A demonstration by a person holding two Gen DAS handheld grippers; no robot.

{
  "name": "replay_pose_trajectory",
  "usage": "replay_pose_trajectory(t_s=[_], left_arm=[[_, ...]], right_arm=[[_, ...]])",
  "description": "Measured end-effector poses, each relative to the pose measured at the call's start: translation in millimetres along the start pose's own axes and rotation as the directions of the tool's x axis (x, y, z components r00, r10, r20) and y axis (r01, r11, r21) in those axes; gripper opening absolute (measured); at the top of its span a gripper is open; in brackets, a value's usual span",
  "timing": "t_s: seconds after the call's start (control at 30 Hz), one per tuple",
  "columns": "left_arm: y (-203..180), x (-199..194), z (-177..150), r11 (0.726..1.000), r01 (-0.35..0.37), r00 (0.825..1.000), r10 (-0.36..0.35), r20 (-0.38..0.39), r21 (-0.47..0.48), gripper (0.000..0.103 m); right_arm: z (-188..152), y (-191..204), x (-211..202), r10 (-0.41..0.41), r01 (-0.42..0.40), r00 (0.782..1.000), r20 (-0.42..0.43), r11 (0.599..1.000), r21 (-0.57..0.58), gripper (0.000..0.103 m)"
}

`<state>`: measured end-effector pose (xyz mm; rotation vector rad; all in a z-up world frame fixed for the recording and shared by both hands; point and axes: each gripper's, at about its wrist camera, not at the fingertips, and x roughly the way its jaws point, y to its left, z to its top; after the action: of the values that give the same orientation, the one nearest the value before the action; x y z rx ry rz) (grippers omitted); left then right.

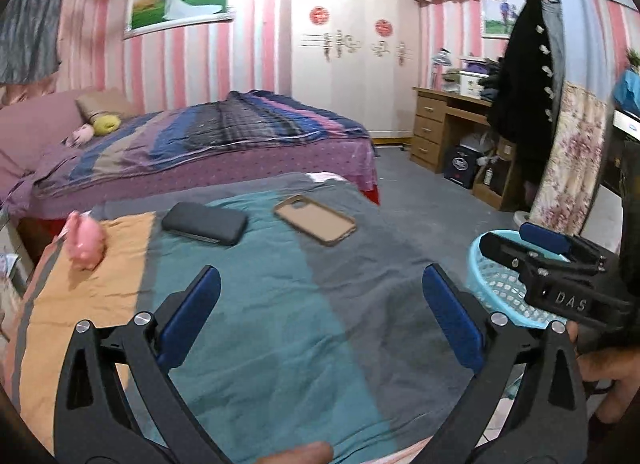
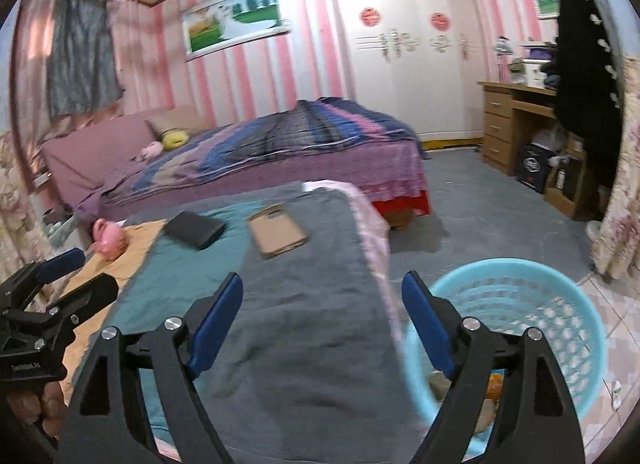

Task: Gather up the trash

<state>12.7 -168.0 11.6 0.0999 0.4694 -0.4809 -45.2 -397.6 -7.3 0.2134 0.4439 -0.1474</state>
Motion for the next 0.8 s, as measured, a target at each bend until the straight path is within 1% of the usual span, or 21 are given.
replay_pose_trajectory(t_s=[0.1,0.13,0.33,0.43,0.63,0.73,0.8], left_arm=[[17.6,-7.4,-3.5,0.999,-0.037,0.999,0.037,0.001,-0.006,0.098],[23.3,-10.0,-5.2,0.999,-0.047,0.999,0.047,0.003,-0.007,0.098],[61.0,-24.9,-17.0,0.997,-0.056,0.998,0.057,0.010,-0.052,0.098],[74.7,-28.7,-20.5,0.993,-0.093,0.996,0.094,0.010,-0.074,0.098],[96.0,-42.4,-18.3,0.986,-0.106,0.992,0.115,0.061,-0.130,0.098],[94.8,-44.6,-17.6,0.980,-0.154,0.983,0.165,0.079,-0.124,0.098],[94.3,-42.1,-17.9,0.979,-0.165,0.982,0.174,0.074,-0.118,0.098]], right_arm=[[-5.1,28.1,5.5,0.028,-0.029,1.000,-0.012,0.999,-0.018,0.082],[-7.6,42.8,7.6,0.050,-0.051,0.999,-0.019,0.998,-0.032,0.082],[-15.2,91.7,19.2,0.089,-0.093,0.995,-0.045,0.992,-0.082,0.082],[-18.7,114.6,25.3,0.113,-0.119,0.992,-0.061,0.987,-0.108,0.083],[-22.9,138.5,31.5,0.144,-0.153,0.986,-0.079,0.982,-0.115,0.084],[-24.5,148.4,36.3,0.145,-0.154,0.986,-0.080,0.980,-0.124,0.084],[-26.6,155.6,35.3,0.149,-0.159,0.986,-0.080,0.977,-0.141,0.084]])
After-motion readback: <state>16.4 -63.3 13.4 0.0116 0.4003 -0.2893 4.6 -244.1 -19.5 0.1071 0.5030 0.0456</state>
